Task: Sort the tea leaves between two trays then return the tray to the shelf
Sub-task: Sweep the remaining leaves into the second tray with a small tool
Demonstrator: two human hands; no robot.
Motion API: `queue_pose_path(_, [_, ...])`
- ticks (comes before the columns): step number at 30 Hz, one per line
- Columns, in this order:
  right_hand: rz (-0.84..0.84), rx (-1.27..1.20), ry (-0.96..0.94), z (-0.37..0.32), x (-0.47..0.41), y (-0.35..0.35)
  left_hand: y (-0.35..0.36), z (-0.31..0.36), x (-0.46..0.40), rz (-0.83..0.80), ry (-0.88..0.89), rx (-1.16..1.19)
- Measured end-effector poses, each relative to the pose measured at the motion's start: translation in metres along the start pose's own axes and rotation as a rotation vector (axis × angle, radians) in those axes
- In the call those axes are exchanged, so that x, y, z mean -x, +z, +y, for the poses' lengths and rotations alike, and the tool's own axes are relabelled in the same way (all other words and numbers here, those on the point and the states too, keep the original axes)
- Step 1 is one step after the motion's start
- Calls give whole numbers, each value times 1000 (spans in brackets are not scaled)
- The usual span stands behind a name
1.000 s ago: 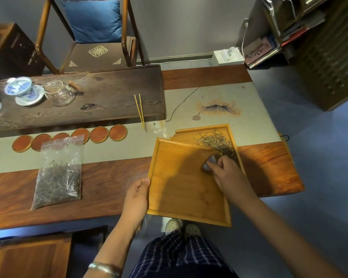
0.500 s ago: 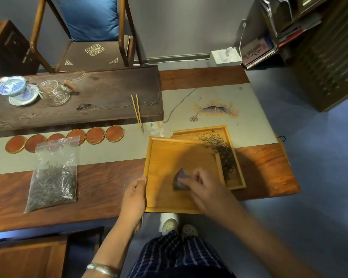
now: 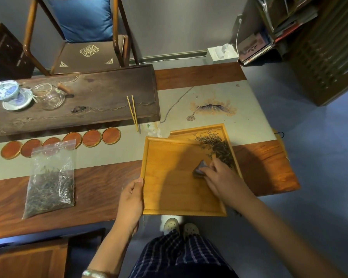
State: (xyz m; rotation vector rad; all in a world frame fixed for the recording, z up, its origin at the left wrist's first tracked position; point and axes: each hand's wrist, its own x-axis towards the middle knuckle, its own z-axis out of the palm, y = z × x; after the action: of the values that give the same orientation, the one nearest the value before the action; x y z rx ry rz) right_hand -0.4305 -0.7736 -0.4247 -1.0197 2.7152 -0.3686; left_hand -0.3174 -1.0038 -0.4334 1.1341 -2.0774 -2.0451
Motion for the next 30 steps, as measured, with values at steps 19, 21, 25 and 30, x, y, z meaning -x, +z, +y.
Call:
queue_pose_path(19, [168,-67,274,44,-41,-7,7,0,0,-21,18,-68])
queue_pose_path(21, [202,-94,219,31,-33,-16,8,1,0,-23,16,-67])
queue_pose_path(25, [151,-145,25,-7,-13,-24,9,2,0,-6,24,-59])
queue_pose_path(30, [55,-163,-23,-33,-3,-2,8,1,-3,-21,23,-55])
